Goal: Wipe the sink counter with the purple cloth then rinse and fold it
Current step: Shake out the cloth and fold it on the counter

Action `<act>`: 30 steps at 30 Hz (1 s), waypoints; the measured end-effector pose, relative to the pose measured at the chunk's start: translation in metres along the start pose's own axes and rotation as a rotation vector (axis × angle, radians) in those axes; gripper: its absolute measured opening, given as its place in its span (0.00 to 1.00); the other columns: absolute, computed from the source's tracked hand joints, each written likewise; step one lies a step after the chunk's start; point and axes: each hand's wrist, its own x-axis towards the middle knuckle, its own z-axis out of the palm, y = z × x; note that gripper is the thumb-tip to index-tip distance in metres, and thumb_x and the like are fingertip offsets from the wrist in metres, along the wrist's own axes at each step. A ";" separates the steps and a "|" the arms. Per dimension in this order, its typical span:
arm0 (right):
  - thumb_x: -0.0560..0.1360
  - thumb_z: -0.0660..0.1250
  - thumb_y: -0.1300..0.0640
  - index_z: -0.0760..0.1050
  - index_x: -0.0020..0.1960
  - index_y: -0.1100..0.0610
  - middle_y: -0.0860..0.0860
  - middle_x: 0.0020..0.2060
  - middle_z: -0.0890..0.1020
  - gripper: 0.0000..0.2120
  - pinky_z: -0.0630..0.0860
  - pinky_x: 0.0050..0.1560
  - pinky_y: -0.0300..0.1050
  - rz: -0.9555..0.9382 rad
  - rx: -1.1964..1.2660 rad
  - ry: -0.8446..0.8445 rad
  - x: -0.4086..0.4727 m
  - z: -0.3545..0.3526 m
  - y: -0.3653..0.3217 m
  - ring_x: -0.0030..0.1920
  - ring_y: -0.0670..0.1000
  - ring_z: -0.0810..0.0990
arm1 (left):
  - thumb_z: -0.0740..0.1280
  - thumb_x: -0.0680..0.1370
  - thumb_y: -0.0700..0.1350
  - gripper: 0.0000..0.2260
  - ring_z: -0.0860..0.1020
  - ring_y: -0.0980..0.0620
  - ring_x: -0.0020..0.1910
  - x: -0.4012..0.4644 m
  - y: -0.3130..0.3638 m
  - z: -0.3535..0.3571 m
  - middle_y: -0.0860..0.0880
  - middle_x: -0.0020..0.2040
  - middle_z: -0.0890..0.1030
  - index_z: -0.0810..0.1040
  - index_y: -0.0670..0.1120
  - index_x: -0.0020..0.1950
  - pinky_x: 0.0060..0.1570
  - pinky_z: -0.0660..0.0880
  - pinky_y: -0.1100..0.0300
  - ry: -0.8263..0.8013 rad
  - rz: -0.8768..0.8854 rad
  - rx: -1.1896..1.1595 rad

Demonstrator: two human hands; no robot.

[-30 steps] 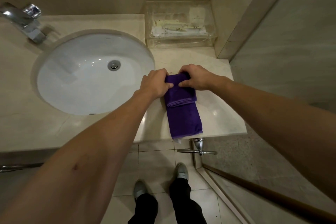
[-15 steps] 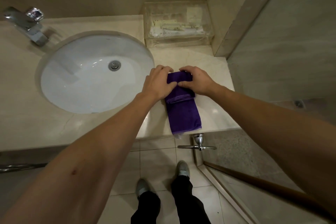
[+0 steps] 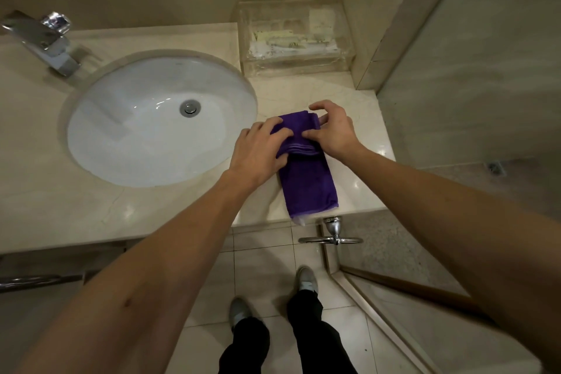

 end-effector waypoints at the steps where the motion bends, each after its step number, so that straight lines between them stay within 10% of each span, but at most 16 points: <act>1: 0.73 0.77 0.63 0.74 0.68 0.54 0.46 0.41 0.76 0.25 0.74 0.40 0.32 -0.015 0.005 0.004 0.000 0.000 0.000 0.40 0.44 0.77 | 0.70 0.77 0.51 0.23 0.69 0.44 0.71 0.001 -0.002 0.000 0.48 0.76 0.68 0.73 0.53 0.72 0.65 0.69 0.48 0.014 0.003 -0.015; 9: 0.77 0.74 0.57 0.73 0.70 0.52 0.49 0.53 0.77 0.23 0.75 0.48 0.37 -0.026 -0.026 -0.042 -0.009 0.004 0.014 0.45 0.45 0.77 | 0.66 0.81 0.49 0.26 0.57 0.45 0.80 -0.008 -0.004 0.014 0.47 0.81 0.59 0.65 0.52 0.79 0.75 0.62 0.48 -0.084 0.028 -0.076; 20: 0.78 0.71 0.52 0.74 0.71 0.55 0.53 0.68 0.77 0.23 0.74 0.67 0.50 -0.222 -0.422 -0.187 -0.107 -0.021 0.034 0.64 0.53 0.77 | 0.64 0.77 0.56 0.29 0.61 0.48 0.77 -0.078 0.024 0.014 0.49 0.79 0.63 0.67 0.50 0.77 0.73 0.61 0.49 -0.113 0.111 -0.060; 25: 0.76 0.73 0.48 0.61 0.81 0.53 0.51 0.81 0.61 0.38 0.64 0.77 0.49 -0.261 -0.621 -0.338 -0.133 -0.016 0.057 0.78 0.52 0.63 | 0.65 0.79 0.56 0.31 0.61 0.50 0.77 -0.104 0.034 0.032 0.50 0.80 0.61 0.62 0.49 0.79 0.72 0.61 0.50 -0.125 0.132 0.044; 30: 0.75 0.76 0.54 0.59 0.82 0.50 0.48 0.81 0.61 0.41 0.67 0.76 0.50 -0.390 -0.679 -0.227 -0.135 -0.005 0.083 0.76 0.55 0.68 | 0.71 0.77 0.49 0.24 0.75 0.46 0.67 -0.111 0.046 0.057 0.47 0.71 0.76 0.74 0.45 0.72 0.61 0.71 0.50 0.049 0.094 0.080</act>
